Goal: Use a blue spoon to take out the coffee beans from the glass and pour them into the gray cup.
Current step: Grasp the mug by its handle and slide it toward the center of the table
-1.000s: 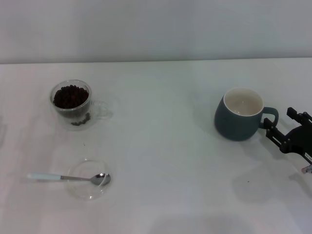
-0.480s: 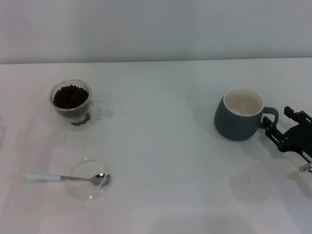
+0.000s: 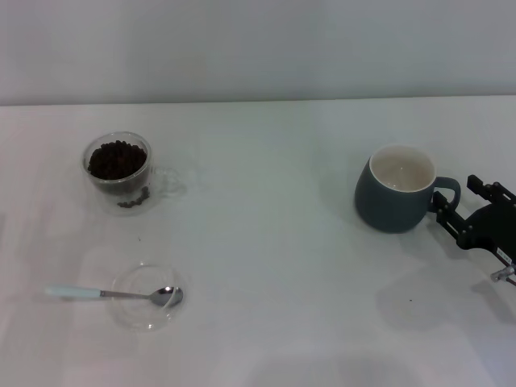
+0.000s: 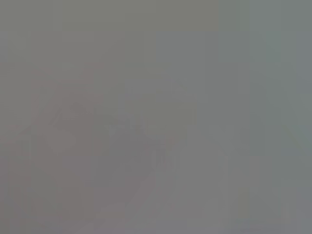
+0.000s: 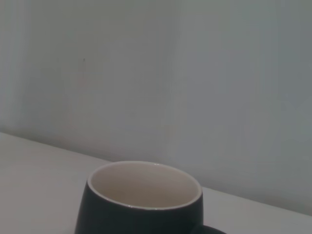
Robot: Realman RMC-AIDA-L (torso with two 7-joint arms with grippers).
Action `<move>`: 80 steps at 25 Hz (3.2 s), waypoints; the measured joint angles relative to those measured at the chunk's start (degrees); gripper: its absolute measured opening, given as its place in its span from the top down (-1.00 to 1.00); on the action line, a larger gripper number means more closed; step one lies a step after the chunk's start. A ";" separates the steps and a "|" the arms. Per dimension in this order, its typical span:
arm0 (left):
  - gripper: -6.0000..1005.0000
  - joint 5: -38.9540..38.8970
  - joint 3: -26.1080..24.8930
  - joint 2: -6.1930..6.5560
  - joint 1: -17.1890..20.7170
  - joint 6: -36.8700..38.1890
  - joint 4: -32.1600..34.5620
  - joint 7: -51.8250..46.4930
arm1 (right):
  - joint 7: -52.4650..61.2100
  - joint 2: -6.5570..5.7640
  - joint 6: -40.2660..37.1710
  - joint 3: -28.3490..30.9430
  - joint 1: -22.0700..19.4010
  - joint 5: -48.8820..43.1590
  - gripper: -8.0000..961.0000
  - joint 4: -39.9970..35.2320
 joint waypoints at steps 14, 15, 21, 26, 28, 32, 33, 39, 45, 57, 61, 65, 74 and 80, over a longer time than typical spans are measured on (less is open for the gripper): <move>-0.45 0.00 0.01 0.00 -0.10 0.10 -0.14 -0.01 | 0.01 0.04 1.37 -0.22 -0.05 0.03 0.02 -0.02; -0.45 0.00 0.01 0.00 -0.11 0.09 -0.14 -0.04 | 0.06 0.09 1.40 -0.27 -0.02 0.03 0.06 -0.02; -0.45 0.00 0.00 -0.06 0.02 0.10 -0.06 -0.11 | 0.34 0.18 1.44 -0.17 -0.07 0.02 0.15 -0.54; -0.45 0.00 0.01 0.01 -0.04 0.09 -0.06 -0.18 | 0.41 0.18 1.44 -0.06 -0.02 0.02 0.22 -0.63; -0.45 -0.01 0.00 0.01 -0.14 0.09 -0.06 -0.18 | 0.40 0.18 1.44 -0.06 -0.01 0.02 0.25 -0.68; -0.45 -0.20 0.00 0.00 -0.22 0.08 0.04 -0.20 | 0.24 0.18 1.44 -0.44 0.01 0.02 0.31 -0.75; -0.45 -0.21 0.00 0.00 -0.26 0.08 0.06 -0.20 | 0.25 0.18 1.45 -0.50 0.02 0.01 0.32 -0.87; -0.45 -0.27 -0.08 0.00 -0.46 -0.14 0.10 -0.27 | 0.24 0.18 1.19 -1.26 0.03 -0.41 0.42 -1.79; -0.45 -0.34 -0.19 0.03 -0.45 -0.33 0.21 -0.29 | 0.22 0.18 1.16 -2.20 0.03 -0.48 0.66 -2.33; -0.45 -0.19 -0.08 0.09 -0.42 0.04 0.30 -0.34 | 0.70 0.19 0.99 -11.84 -0.58 -0.12 0.67 -7.70; -0.45 -0.08 -0.08 0.09 -0.41 0.08 0.30 -0.34 | 1.40 0.17 1.26 -15.87 -0.29 -0.10 0.67 -9.60; -0.45 -0.10 -0.09 0.09 -0.12 0.10 0.21 -0.22 | 1.80 0.17 1.11 -18.03 -0.27 -0.09 0.68 -10.99; -0.45 -0.30 -0.09 0.09 -0.34 0.00 0.29 -0.24 | 2.87 0.18 1.17 -20.75 0.00 -0.35 0.68 -11.62; -0.45 -0.35 -0.09 0.09 -0.51 0.02 0.30 -0.34 | 2.58 0.18 1.17 -21.84 0.04 -0.47 0.69 -11.58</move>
